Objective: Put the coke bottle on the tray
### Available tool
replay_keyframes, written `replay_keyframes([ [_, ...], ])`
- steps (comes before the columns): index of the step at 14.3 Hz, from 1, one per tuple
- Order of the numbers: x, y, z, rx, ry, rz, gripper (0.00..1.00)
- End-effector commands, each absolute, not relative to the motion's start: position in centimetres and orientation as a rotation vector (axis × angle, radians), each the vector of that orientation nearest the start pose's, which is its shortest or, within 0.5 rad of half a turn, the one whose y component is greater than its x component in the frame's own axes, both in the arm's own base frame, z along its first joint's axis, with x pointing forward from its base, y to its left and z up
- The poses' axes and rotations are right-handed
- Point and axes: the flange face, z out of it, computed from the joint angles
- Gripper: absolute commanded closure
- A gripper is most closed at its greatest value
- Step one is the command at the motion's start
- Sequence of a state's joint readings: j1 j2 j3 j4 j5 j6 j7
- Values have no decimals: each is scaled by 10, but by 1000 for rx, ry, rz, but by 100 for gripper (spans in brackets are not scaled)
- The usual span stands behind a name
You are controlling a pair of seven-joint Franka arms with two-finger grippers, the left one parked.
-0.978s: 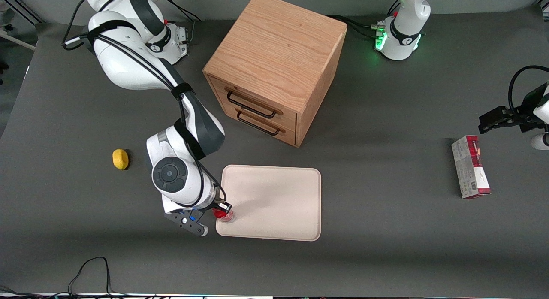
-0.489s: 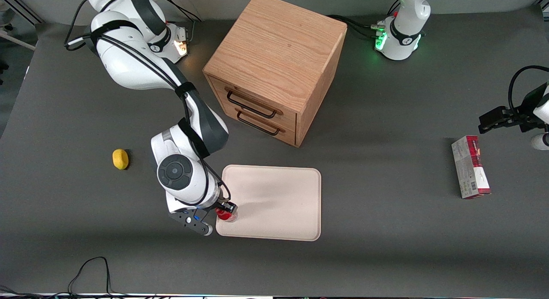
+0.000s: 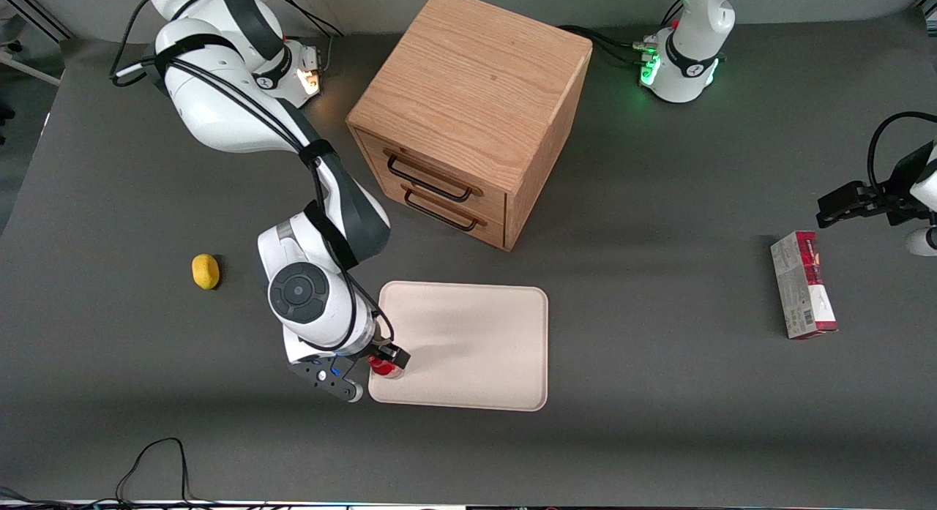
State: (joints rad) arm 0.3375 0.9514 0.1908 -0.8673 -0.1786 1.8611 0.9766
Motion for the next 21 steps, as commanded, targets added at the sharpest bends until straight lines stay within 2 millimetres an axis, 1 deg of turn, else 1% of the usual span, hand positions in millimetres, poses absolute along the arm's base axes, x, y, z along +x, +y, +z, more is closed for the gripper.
replay_keyframes([
  [1, 721, 329, 349, -3047, 757, -140, 0],
  [3, 717, 323, 364, -3084, 725, -114, 0],
  [4, 712, 314, 371, -3125, 661, -66, 0],
  [5, 707, 299, 387, -3160, 591, -2, 0],
  [6, 704, 276, 401, -3178, 524, 77, 0],
  [7, 697, 257, 420, -3165, 444, 138, 0],
  [9, 677, 206, 451, -3158, 335, 193, 0],
  [11, 647, 160, 468, -3170, 185, 238, 0],
  [13, 613, 109, 492, -3147, 56, 246, 0],
  [14, 599, 90, 499, -3149, 1, 249, 0],
  [16, 570, 49, 521, -3154, -62, 233, 0],
  [17, 559, 37, 533, -3153, -95, 224, 0],
  [18, 552, 32, 546, -3152, -123, 210, 0],
  [19, 549, 28, 553, -3152, -116, 213, 0],
  [21, 547, 34, 570, -3153, -132, 176, 0],
])
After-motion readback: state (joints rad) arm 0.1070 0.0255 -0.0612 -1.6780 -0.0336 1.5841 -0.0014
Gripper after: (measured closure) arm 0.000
